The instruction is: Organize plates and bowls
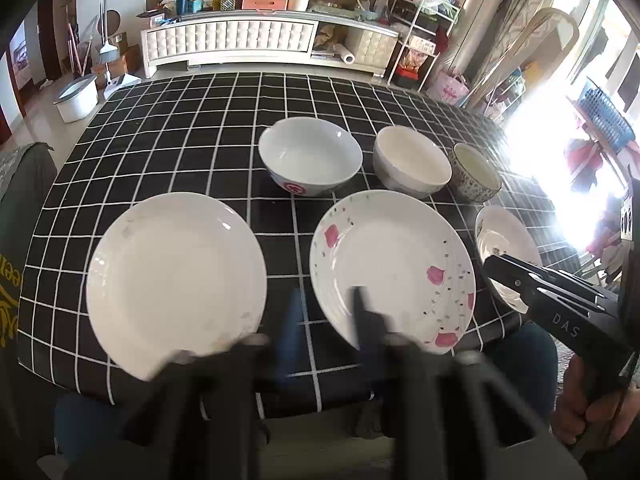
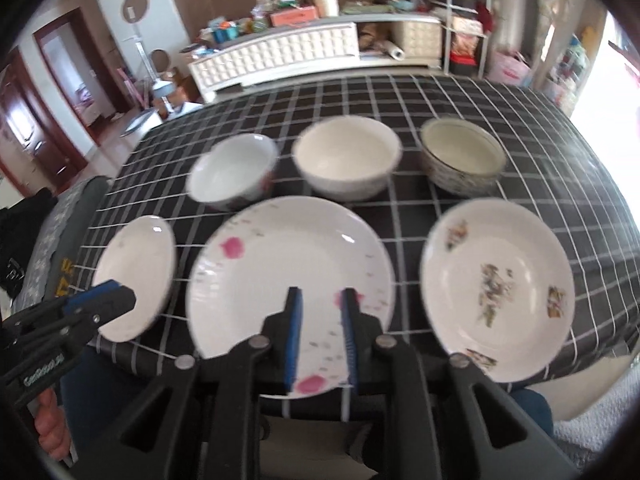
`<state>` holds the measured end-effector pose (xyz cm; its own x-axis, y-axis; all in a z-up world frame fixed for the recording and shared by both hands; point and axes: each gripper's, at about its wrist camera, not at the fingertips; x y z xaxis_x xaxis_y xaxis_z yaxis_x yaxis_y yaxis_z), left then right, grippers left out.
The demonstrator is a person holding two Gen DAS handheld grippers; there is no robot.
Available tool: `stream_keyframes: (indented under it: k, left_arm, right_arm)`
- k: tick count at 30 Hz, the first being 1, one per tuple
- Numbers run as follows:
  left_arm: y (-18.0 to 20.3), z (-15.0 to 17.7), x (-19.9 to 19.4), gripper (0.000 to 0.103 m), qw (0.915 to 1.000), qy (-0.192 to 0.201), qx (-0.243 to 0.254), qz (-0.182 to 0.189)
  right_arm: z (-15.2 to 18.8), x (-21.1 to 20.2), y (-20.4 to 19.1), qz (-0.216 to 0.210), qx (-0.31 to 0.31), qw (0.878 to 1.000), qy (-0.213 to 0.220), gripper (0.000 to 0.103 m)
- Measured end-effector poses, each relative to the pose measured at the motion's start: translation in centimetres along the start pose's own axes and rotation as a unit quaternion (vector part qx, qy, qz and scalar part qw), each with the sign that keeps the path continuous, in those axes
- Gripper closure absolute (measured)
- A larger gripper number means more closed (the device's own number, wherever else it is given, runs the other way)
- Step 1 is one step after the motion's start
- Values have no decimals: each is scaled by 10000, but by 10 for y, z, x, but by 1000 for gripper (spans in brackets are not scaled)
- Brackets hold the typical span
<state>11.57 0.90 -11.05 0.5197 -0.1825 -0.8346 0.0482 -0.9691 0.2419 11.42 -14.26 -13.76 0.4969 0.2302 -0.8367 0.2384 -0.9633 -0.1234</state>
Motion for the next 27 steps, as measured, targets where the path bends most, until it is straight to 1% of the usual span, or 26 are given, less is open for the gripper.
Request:
stream_keyframes:
  k: [1,2,3,7,11,14,15,17,18,21,25,27]
  left_arm:
    - [2,-1,4,60,10000,5,-15,-10]
    - [3,-2,7,60,10000,-7,-27,-16]
    - [5,-2,10,60,10000,-46,-30,-17]
    - [6,-3,33,60,9995,-253,-88,-144]
    - [2,-4,48,60,9989,-394,-228,-84]
    - [2,-5,57,61,9987,-442,-217,-117]
    - [2,-6,61,64,9986,-480,-190,-130]
    - [3,-7,67,82,9983,-549,-149,-100]
    - [3,-8,70,86,9982,-573,-128,-100]
    - [3,-10,78,86,9978,-641,-90,-137]
    - [-1,-14,90,86,9971,-720,-160,-165]
    - [-2,-15,94,86,9969,-749,-159,-160]
  right_arm:
    - [0,4,6,38,55,10000,-41,57]
    - [2,5,11,57,89,9999,-52,48]
    - [3,6,16,77,129,9999,-54,46]
    - [4,18,28,107,213,9996,-182,46]
    - [6,27,37,103,245,9992,-301,45]
    - [5,35,40,82,221,9990,-388,45]
    - [6,36,40,75,207,9990,-385,46]
    - [4,38,39,19,175,9992,-364,46]
    - [4,39,39,49,167,9991,-385,46]
    - [2,45,42,177,150,9988,-429,46]
    - [-2,49,45,313,90,9985,-435,47]
    - [-3,49,48,354,83,9985,-398,54]
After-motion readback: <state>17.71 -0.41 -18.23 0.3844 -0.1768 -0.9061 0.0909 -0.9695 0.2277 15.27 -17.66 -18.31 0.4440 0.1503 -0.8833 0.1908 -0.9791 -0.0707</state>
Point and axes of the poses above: each gripper's, at about its wrist camera, not at the fingertips, and x roughly the way its jaws point, y to its right, z to its underside, and after that the axes turned 3 degrees about -x, right-handed
